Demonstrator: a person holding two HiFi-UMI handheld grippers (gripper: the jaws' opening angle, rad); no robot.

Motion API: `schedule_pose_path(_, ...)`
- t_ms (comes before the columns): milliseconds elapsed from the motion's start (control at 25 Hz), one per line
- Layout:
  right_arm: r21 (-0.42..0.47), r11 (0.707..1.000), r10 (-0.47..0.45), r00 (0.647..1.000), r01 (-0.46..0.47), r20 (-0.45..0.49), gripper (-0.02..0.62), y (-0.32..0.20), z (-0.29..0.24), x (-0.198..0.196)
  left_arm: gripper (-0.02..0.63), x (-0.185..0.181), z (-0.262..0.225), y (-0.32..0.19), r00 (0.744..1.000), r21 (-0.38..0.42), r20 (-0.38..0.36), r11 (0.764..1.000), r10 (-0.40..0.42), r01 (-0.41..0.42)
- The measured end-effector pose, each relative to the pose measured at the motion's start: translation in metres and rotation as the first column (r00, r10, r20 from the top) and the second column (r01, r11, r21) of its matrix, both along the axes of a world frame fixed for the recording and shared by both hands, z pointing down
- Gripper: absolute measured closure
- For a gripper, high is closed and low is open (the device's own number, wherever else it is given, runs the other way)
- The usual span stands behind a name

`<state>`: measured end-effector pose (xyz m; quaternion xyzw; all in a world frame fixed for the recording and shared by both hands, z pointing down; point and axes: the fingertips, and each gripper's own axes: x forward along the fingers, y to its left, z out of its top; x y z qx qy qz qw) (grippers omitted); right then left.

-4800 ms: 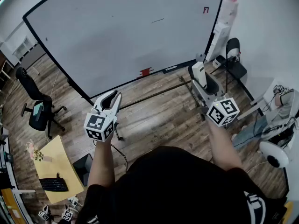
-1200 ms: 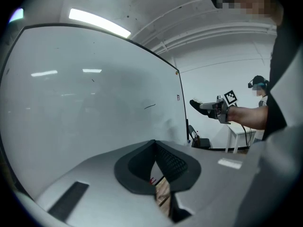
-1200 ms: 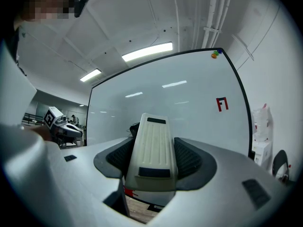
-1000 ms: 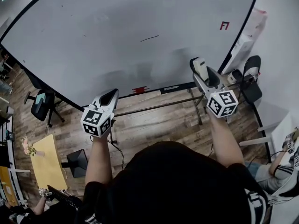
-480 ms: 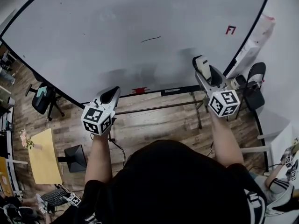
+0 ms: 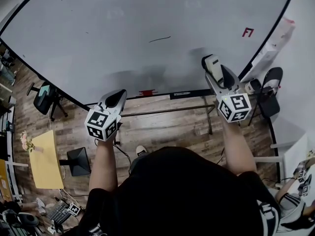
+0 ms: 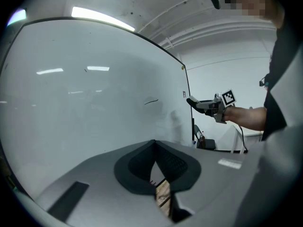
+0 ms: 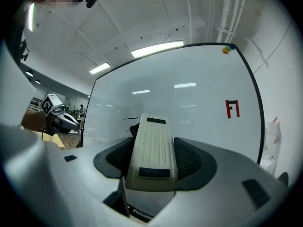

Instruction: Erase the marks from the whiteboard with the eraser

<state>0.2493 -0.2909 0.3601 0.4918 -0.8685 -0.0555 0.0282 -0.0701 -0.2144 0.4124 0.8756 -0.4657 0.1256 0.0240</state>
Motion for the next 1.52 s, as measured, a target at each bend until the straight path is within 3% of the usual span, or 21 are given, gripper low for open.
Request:
schedule_pose_path(800,0.015,1.000,0.017,0.996,-0.016,-0.089,0.334,-0.016,-0.003,-0.019,0.595,-0.006,-0.002,-0.021,0.998,0.002,0.009,0.998,0.063,-0.063)
schedule_pose_path(1520,-0.001,0.999,0.046,0.994,-0.047,-0.100,0.334,-0.041,-0.002,-0.044,0.595,-0.029,0.000,-0.054,0.994,-0.008,0.003,0.994,0.107,-0.107)
